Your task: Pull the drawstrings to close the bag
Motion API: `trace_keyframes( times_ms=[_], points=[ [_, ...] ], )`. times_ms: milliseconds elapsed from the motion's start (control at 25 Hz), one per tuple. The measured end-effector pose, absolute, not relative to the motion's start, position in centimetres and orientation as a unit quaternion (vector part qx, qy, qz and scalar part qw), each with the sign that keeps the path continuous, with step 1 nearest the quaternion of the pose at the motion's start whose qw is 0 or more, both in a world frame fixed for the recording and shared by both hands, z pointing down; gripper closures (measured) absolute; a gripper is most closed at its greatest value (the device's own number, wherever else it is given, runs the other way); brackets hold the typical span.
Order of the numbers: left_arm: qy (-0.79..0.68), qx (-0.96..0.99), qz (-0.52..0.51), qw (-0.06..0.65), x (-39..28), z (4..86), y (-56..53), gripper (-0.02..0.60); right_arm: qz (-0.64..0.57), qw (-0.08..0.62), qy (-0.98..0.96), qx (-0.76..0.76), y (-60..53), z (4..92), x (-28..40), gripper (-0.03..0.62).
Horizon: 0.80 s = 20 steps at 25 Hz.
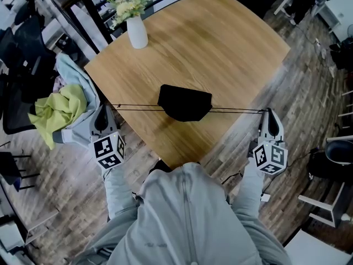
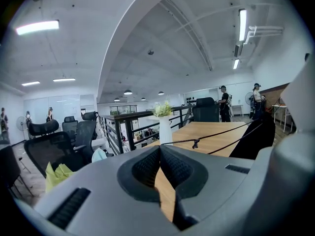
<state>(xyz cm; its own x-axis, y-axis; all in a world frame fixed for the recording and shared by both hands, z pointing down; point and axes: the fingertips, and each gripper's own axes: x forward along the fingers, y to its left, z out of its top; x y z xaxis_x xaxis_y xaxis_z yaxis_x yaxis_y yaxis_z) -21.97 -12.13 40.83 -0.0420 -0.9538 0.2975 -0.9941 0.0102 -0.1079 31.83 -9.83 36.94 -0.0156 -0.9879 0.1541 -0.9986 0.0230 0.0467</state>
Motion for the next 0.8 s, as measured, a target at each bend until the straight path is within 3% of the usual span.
trace_keyframes(
  times_ms=[800],
  points=[
    [-0.655,0.743,0.113,0.082,-17.1,38.9,-14.5,0.557,0.048,0.072,-0.749,0.657,-11.7,37.0,27.4,0.571]
  ],
)
